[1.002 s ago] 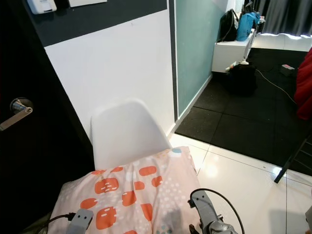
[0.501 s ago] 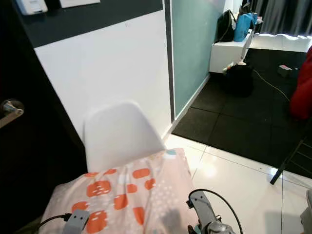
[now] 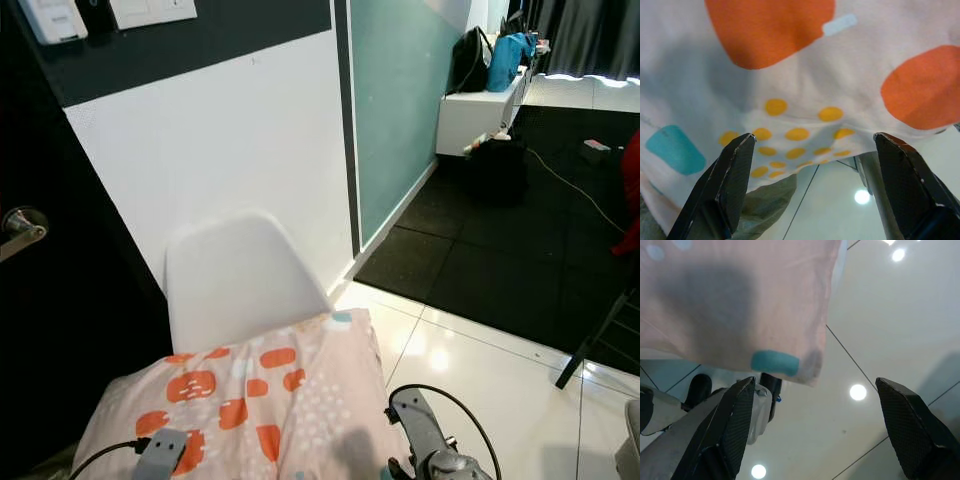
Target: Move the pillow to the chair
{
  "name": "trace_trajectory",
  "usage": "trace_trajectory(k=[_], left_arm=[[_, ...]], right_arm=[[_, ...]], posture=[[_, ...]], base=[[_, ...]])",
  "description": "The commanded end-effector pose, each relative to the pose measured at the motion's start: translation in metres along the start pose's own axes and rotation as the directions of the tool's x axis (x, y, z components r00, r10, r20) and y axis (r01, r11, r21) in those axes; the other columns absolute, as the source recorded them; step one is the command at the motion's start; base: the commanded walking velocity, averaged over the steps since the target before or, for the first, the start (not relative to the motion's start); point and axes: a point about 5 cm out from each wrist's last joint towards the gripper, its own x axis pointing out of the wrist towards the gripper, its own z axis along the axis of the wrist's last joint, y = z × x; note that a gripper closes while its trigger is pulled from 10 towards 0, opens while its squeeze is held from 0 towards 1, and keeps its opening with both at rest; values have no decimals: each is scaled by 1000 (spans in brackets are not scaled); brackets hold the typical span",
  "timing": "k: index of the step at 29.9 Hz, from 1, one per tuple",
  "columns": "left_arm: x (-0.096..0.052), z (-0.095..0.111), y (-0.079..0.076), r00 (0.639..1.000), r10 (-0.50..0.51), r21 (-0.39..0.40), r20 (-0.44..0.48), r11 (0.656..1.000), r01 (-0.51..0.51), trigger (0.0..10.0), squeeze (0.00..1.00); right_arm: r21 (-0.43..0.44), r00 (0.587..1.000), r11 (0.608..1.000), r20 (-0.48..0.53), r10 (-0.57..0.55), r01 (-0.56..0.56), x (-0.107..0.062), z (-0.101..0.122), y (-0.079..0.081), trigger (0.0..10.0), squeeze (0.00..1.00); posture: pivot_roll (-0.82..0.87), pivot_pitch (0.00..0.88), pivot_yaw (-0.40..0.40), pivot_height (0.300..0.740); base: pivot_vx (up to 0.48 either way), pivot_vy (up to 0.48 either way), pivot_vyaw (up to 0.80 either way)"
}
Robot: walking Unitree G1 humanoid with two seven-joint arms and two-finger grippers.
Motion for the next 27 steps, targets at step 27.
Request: trace_trajectory(k=[27], left_arm=[[-1, -6, 3, 999, 44, -4, -25, 999, -44, 10000, 0]], right_arm=[[-18, 1000, 1000, -13, 16, -16, 1, -2, 5, 10000, 0]], posture=[[-201, 8, 54, 731]], base=[[-104, -89, 0]])
